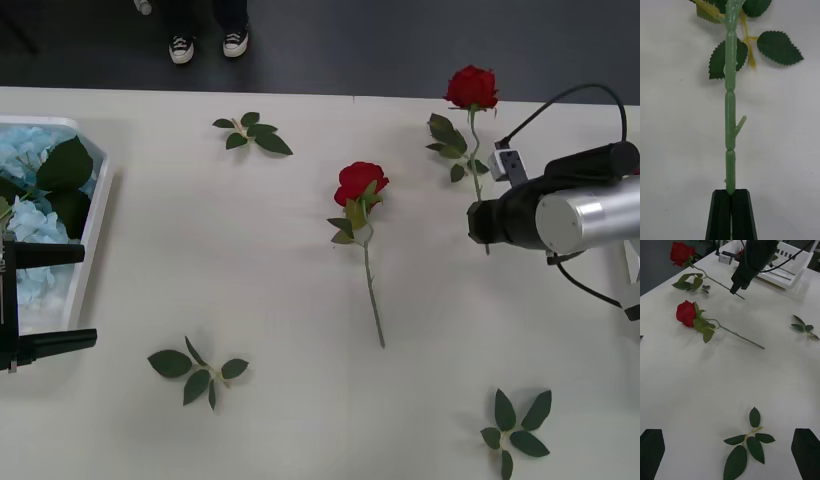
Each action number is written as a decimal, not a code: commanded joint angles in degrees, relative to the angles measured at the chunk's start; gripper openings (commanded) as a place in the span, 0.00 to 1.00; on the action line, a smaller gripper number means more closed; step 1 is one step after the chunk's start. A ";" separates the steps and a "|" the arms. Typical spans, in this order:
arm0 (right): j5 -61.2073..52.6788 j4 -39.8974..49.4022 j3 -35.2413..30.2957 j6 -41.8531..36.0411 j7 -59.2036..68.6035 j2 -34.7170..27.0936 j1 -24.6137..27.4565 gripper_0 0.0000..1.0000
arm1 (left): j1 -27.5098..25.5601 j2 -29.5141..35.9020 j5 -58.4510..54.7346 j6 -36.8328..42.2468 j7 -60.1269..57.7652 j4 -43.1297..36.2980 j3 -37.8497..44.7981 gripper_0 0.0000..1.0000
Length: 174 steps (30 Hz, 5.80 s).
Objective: Put the red flowers into the right box and the blue flowers into the left box
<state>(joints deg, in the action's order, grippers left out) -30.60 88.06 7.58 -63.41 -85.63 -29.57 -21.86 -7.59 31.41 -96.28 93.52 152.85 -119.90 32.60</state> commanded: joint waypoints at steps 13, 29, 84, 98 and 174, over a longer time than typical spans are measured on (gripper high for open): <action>-2.01 11.69 -8.10 8.12 -3.76 -1.72 4.89 0.00 | 0.91 -0.04 -0.04 -0.62 2.15 -1.56 0.53 1.00; -13.70 15.91 -8.37 33.52 -3.76 -16.31 16.32 0.00 | 0.91 -0.04 -0.04 -0.62 2.15 -1.56 0.53 1.00; -5.00 17.41 -33.50 3.20 11.98 -30.81 45.76 0.00 | 0.91 -0.04 -0.04 -0.62 2.15 -1.56 0.53 1.00; -2.54 17.84 -31.31 2.06 12.33 -30.81 45.06 0.41 | 0.91 -0.04 -0.04 -0.62 2.15 -1.56 0.53 1.00; 1.06 14.50 21.43 1.27 35.18 2.15 -5.48 0.69 | 0.91 -0.04 -0.04 -0.62 2.15 -1.56 0.53 1.00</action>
<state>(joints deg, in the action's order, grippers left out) -30.15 101.36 29.01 -61.17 -56.93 -27.47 -26.34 -7.59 31.38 -96.28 93.44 152.85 -120.01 32.60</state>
